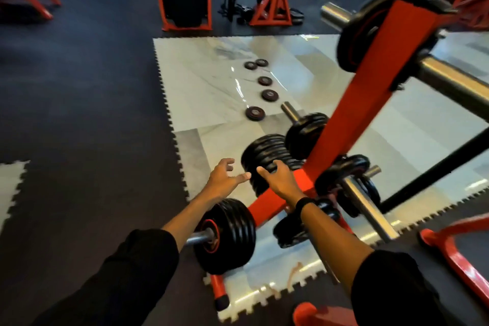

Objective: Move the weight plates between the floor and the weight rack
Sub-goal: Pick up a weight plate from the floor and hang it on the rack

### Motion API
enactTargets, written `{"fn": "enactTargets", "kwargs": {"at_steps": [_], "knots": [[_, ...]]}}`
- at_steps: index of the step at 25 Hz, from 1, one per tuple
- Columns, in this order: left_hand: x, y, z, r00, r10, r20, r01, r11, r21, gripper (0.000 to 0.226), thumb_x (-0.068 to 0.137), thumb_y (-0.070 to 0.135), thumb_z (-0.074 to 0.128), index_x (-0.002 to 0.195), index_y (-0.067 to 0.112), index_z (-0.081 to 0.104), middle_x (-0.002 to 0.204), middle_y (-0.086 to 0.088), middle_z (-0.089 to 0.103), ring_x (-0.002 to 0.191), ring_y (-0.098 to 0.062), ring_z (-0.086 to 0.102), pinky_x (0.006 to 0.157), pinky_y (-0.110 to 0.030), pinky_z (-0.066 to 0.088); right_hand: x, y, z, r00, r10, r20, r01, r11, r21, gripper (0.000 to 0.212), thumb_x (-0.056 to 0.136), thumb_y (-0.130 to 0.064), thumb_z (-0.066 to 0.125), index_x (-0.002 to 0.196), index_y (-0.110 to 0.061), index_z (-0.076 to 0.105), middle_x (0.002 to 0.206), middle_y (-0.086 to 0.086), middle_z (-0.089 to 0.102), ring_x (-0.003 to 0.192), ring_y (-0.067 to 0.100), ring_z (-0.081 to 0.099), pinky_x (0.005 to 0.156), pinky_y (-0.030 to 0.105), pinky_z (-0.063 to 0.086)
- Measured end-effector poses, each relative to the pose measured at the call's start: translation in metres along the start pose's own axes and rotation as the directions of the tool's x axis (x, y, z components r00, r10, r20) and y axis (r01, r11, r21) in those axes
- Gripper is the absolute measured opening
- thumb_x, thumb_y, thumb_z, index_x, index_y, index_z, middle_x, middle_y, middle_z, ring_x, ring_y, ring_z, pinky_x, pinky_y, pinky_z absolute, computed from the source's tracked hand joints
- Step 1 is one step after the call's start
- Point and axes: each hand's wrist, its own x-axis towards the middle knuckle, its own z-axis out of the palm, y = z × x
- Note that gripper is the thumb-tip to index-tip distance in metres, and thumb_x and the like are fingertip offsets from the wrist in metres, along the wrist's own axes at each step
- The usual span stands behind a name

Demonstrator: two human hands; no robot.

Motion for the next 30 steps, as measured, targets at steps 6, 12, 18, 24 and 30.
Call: {"fn": "enactTargets", "kwargs": {"at_steps": [6,12,18,24,30], "knots": [[-0.026,-0.003,-0.189,0.966,0.037,-0.255,-0.045,0.999,-0.025,0.063,0.082,0.033,0.077,0.135,0.010,0.051,0.121,-0.011,0.065,0.108,-0.027,0.065,0.088,-0.037,0.053,-0.013,-0.146,0.089,0.970,-0.181,0.163,0.180,0.983,0.023,0.077,0.094,-0.051,0.056,0.152,-0.007,0.029,0.158,0.015,0.032,0.144,0.031,0.035,0.113,0.038,0.033],[-0.046,-0.020,-0.327,0.897,0.031,-0.442,-0.061,0.997,-0.055,0.056,0.084,0.034,0.075,0.130,0.011,0.054,0.108,-0.006,0.070,0.098,-0.023,0.068,0.075,-0.030,0.048,-0.012,-0.262,0.174,0.897,-0.351,0.269,0.355,0.934,0.036,0.073,0.097,-0.048,0.053,0.153,-0.010,0.027,0.160,0.013,0.030,0.145,0.032,0.035,0.114,0.043,0.033],[-0.014,-0.037,-0.388,0.895,0.009,-0.447,-0.022,0.999,-0.026,0.052,0.084,0.037,0.074,0.127,0.015,0.055,0.105,-0.002,0.069,0.099,-0.020,0.068,0.075,-0.030,0.047,0.038,-0.321,0.233,0.845,-0.396,0.360,0.428,0.904,-0.010,0.074,0.097,-0.049,0.051,0.154,-0.011,0.024,0.161,0.012,0.028,0.145,0.032,0.034,0.114,0.042,0.034],[0.105,-0.024,-0.439,0.928,0.037,-0.371,-0.009,0.997,0.076,0.054,0.084,0.038,0.074,0.129,0.015,0.054,0.106,-0.003,0.069,0.100,-0.019,0.067,0.076,-0.030,0.049,0.150,-0.363,0.257,0.869,-0.386,0.310,0.394,0.918,0.038,0.074,0.097,-0.053,0.049,0.154,-0.012,0.024,0.161,0.011,0.028,0.145,0.032,0.034,0.113,0.044,0.035],[0.251,0.045,-0.458,0.974,0.147,-0.172,-0.117,0.978,0.174,0.052,0.088,0.034,0.072,0.130,0.010,0.053,0.106,-0.007,0.070,0.099,-0.021,0.067,0.078,-0.030,0.049,0.288,-0.387,0.207,0.953,-0.260,0.158,0.255,0.966,0.054,0.072,0.097,-0.053,0.049,0.150,-0.007,0.034,0.154,0.015,0.039,0.139,0.031,0.042,0.115,0.044,0.035]]}}
